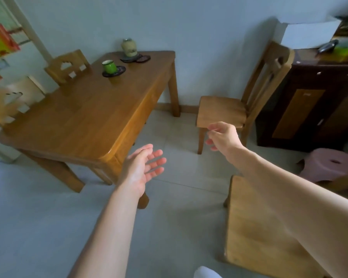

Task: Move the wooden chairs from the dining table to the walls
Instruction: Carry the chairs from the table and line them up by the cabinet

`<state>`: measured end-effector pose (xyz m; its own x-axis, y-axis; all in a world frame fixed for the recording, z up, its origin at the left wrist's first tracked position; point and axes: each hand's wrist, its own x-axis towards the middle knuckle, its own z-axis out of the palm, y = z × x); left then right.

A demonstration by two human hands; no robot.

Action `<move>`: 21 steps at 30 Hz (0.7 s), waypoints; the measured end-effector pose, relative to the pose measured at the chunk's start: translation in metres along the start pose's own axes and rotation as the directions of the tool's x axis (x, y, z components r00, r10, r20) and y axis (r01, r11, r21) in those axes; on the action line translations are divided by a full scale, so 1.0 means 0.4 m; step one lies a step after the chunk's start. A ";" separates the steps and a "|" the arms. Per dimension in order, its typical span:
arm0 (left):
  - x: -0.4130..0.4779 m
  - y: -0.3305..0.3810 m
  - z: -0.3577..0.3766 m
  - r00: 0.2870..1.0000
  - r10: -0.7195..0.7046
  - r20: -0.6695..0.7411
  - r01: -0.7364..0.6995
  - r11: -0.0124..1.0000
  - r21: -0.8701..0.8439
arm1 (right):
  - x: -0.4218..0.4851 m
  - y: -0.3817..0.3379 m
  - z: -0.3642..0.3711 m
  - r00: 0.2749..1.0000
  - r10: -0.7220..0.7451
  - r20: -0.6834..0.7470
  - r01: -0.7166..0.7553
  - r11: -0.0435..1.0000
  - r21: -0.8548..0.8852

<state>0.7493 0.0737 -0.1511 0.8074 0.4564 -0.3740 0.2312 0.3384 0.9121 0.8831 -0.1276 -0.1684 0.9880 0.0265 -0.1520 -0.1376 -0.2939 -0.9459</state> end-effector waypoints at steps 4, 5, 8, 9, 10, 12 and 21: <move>0.094 0.017 0.043 0.997 -0.035 0.074 0.034 0.999 0.013 | 0.086 -0.003 -0.008 0.998 0.054 -0.037 -0.054 0.998 0.016; 0.120 0.022 0.059 0.995 -0.038 0.097 0.036 0.999 0.018 | 0.113 -0.002 -0.014 0.996 0.074 -0.054 -0.072 0.997 0.029; 0.213 0.049 0.120 0.986 -0.028 0.165 0.023 0.999 0.035 | 0.211 -0.001 -0.038 0.985 0.129 -0.112 -0.121 0.990 0.075; 0.256 0.063 0.150 0.981 -0.024 0.192 0.017 0.999 0.043 | 0.256 -0.001 -0.049 0.982 0.139 -0.131 -0.128 0.988 0.091; 0.292 0.073 0.175 0.977 -0.026 0.212 0.015 0.999 0.052 | 0.291 0.002 -0.059 0.979 0.145 -0.143 -0.132 0.987 0.095; 0.375 0.097 0.240 0.968 -0.030 0.248 0.014 0.998 0.068 | 0.377 0.011 -0.085 0.975 0.150 -0.165 -0.134 0.986 0.103; 0.685 0.170 0.582 0.908 -0.115 0.402 0.053 0.985 0.163 | 0.714 0.014 -0.241 0.917 0.261 -0.301 -0.245 0.965 0.090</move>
<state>1.1127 0.0300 -0.1527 0.9250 0.0445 -0.3773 0.3590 0.2231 0.9063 1.1711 -0.2138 -0.1893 0.8915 -0.3397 -0.2998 -0.3810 -0.2041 -0.9018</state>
